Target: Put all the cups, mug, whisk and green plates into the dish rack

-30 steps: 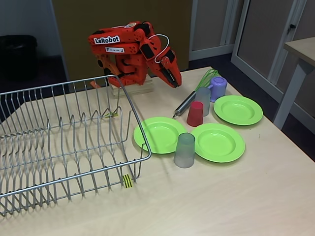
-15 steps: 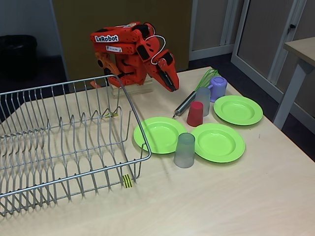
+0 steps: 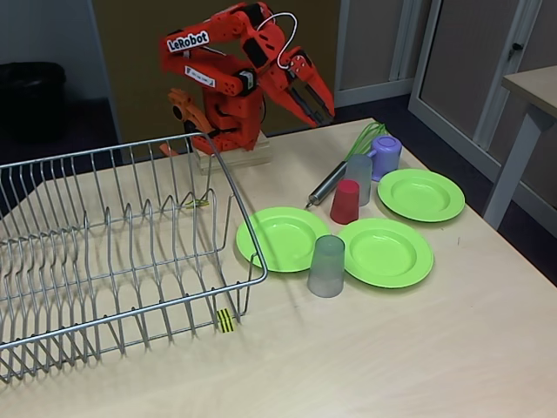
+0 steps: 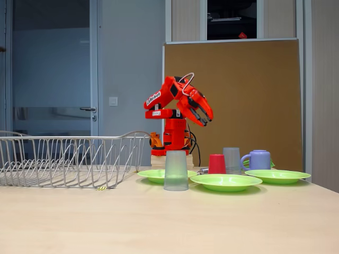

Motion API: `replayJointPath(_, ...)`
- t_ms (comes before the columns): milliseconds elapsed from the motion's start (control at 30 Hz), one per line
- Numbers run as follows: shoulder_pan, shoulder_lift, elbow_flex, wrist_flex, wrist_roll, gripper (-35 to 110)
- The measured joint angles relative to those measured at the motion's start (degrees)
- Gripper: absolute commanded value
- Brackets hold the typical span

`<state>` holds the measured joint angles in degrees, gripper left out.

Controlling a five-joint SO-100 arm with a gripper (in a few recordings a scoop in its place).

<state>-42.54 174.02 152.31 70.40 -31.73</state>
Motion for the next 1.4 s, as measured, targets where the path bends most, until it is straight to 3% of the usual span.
replayJointPath(333,6.9,-26.5,-16.1,-17.1,-1.8,7)
replayJointPath(533,11.8,-45.0,-24.0,-30.4,3.9,0)
replayJointPath(600,14.0,-50.4,-25.5,-33.2,9.3,2)
replayJointPath(733,19.0,-59.8,-26.9,-35.2,26.8,19)
replayJointPath(867,22.3,-69.3,-30.3,-33.8,41.8,33)
replayJointPath(1033,25.0,-81.0,-40.5,-24.3,56.3,38)
replayJointPath(1400,27.2,-96.2,-60.9,-13.8,58.8,37)
